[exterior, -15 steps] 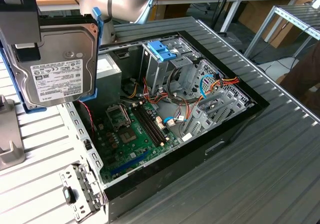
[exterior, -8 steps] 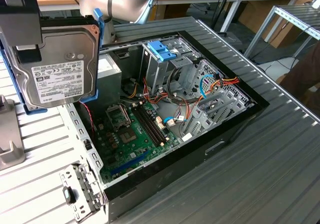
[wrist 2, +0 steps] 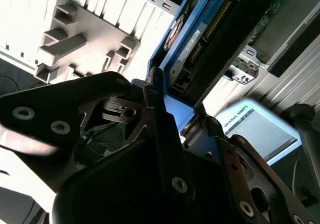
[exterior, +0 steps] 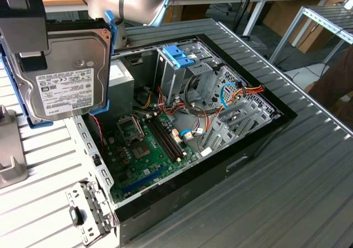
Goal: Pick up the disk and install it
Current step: 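Pick up the disk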
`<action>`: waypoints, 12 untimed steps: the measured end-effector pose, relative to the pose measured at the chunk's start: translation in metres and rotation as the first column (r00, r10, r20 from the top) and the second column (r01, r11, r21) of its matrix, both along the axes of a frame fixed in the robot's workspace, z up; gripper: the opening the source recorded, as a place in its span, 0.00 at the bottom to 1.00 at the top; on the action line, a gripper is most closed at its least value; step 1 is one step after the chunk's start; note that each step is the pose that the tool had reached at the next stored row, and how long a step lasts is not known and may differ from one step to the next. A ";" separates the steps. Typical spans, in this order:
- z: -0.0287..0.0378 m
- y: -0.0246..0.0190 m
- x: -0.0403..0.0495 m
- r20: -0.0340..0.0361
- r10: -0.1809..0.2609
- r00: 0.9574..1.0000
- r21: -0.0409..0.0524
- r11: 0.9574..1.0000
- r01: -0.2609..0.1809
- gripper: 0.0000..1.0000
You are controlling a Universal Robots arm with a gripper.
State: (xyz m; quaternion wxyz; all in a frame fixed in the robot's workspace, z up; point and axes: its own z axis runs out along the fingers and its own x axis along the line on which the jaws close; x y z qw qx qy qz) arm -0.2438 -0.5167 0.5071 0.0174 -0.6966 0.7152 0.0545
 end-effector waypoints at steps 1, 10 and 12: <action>0.0000 -0.0003 0.0000 0.000 0.000 1.000 0.000 1.000 0.000 0.37; -0.0001 -0.0072 0.0008 0.000 0.000 1.000 0.000 1.000 0.000 0.37; -0.0001 -0.0085 0.0013 0.000 0.000 1.000 0.000 1.000 0.000 0.37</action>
